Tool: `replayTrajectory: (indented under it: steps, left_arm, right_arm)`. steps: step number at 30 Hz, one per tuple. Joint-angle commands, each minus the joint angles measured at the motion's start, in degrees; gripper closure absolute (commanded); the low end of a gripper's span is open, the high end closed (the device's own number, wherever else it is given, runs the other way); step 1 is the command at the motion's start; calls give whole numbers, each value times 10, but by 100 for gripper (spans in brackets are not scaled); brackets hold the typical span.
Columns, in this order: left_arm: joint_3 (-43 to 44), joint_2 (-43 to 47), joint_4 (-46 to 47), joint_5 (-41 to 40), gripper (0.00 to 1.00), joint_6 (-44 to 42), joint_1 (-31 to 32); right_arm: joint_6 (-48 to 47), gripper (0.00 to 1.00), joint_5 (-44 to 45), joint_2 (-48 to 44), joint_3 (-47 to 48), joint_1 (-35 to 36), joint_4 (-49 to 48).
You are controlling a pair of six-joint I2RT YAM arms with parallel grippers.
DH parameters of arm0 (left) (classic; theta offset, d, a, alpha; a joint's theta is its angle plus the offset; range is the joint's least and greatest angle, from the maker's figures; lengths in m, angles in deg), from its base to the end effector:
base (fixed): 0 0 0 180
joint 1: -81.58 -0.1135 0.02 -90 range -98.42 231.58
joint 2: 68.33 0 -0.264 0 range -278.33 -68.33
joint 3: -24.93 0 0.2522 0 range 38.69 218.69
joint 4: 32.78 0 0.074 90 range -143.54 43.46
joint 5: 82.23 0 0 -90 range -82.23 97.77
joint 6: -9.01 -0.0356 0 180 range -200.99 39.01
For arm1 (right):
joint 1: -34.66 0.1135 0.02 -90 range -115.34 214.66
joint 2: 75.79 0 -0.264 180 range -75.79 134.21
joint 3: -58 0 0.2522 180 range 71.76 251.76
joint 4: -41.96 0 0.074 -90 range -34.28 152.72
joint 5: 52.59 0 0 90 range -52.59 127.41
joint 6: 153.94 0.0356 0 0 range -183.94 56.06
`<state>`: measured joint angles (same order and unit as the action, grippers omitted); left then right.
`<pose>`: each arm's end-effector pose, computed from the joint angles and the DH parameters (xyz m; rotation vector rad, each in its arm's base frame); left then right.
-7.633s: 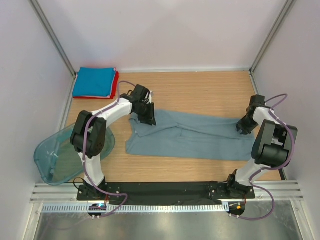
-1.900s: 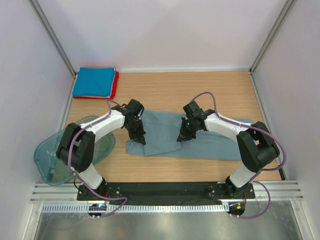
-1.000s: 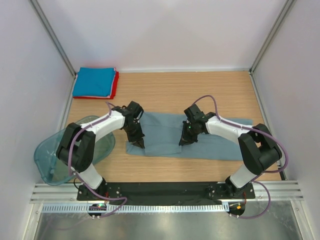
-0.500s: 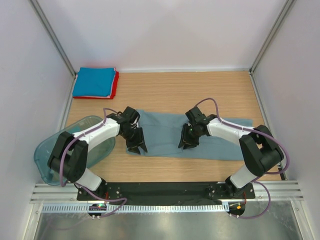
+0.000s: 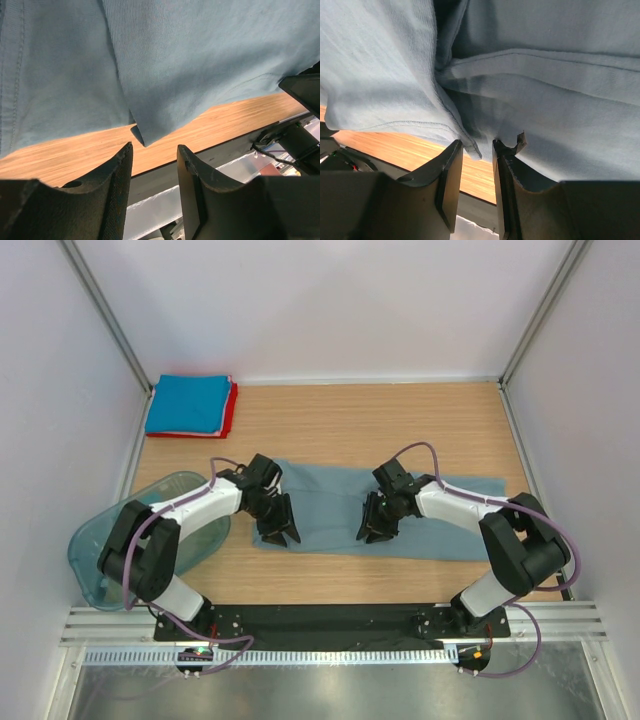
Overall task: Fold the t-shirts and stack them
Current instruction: Fold the tshirt
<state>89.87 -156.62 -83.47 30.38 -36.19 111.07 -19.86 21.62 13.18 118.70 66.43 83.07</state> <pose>0.2309 -0.1463 0.1747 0.3199 -3.0183 0.7403 0.2291 0.1533 0.1567 0.2428 2.9466 0.6538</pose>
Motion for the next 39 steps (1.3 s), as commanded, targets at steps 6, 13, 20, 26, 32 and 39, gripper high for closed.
replayTrajectory:
  steps: [6,13,20,26,32,39]
  left_arm:
    - [-5,0,27,26,60,3,1]
    - [-5,-14,34,26,61,-1,2]
    - [-4,-22,37,2,59,-28,2]
    - [-13,-29,58,7,59,-30,1]
    - [-8,-26,67,41,65,-4,1]
    - [8,-12,13,49,75,31,1]
  right_arm:
    - [29,66,-11,-20,-9,8,-37]
    - [36,71,-8,-29,-14,12,-41]
    - [39,73,-8,-30,-16,14,-43]
    - [38,73,-7,-32,-16,15,-41]
    - [38,74,-8,-36,-11,14,-35]
    - [37,87,-6,-47,3,14,-20]
